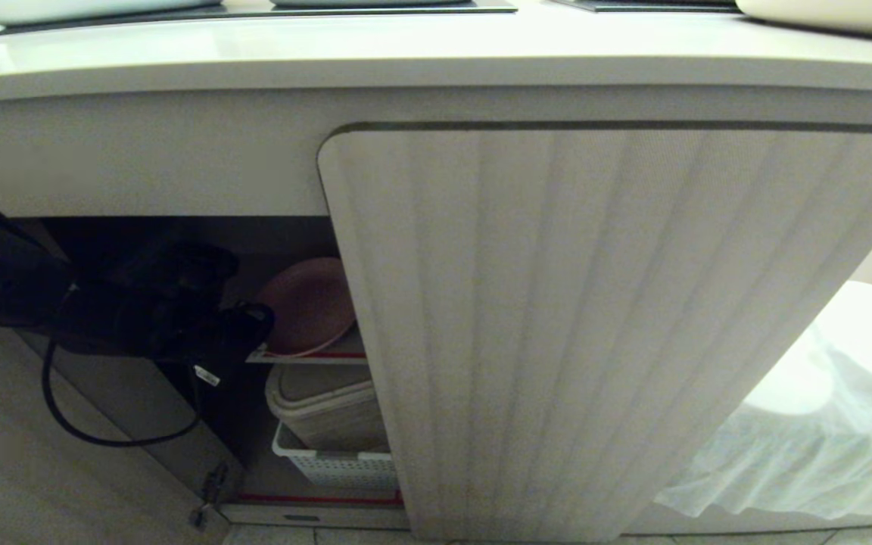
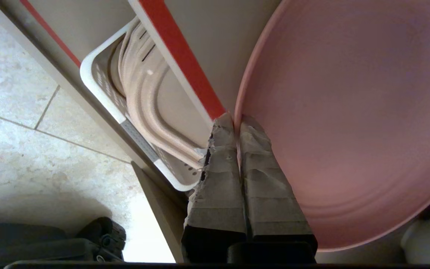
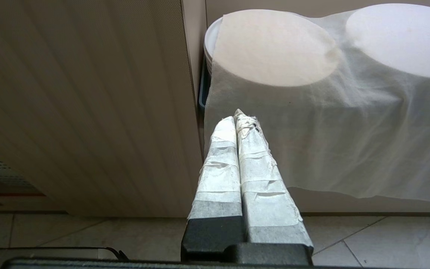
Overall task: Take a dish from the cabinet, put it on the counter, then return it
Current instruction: Put it back into the cabinet
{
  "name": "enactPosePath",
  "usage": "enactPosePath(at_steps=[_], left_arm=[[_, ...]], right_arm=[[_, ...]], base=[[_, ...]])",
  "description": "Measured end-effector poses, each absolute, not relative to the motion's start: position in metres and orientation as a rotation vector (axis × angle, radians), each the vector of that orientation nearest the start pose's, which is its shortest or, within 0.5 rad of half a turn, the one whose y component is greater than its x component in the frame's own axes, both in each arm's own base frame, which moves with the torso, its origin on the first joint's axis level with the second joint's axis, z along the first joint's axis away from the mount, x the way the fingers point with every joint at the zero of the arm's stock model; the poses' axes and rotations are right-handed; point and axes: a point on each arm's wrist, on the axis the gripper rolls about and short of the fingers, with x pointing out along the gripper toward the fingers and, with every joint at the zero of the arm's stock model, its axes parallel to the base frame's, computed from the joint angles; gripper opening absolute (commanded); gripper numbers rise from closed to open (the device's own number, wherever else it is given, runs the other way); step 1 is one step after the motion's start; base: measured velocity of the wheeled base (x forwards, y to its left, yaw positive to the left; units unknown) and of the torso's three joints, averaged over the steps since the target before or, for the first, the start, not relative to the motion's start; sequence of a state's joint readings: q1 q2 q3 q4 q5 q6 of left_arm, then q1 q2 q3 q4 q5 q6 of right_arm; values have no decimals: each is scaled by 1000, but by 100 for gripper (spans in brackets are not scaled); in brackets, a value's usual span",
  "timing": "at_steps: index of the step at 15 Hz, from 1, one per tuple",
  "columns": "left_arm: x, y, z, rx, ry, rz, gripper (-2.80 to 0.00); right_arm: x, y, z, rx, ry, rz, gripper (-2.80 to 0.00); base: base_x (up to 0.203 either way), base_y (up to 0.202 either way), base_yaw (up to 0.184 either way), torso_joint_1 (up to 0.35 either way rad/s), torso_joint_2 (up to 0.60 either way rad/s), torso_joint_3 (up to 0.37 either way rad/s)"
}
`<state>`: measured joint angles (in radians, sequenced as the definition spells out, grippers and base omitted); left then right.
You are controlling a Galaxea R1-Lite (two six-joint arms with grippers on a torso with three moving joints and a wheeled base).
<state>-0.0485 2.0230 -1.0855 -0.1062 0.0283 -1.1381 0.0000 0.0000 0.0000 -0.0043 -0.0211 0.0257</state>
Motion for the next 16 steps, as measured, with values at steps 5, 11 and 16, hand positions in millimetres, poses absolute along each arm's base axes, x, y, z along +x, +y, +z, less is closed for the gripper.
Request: enactPosePath(at_steps=[5, 11, 16], left_arm=[[370, -17, 103, -1040, 721, 447, -280], [372, -16, 107, -1042, 703, 443, -280], [371, -16, 108, -1044, 699, 444, -280]], right_arm=[[-23, 0, 76, 26, -5, -21, -280], [-23, 0, 76, 26, -4, -21, -280], [-23, 0, 76, 26, -4, -21, -280]], base=[[0, 0, 0, 0, 0, 0], [0, 0, 0, 0, 0, 0], [0, 0, 0, 0, 0, 0]])
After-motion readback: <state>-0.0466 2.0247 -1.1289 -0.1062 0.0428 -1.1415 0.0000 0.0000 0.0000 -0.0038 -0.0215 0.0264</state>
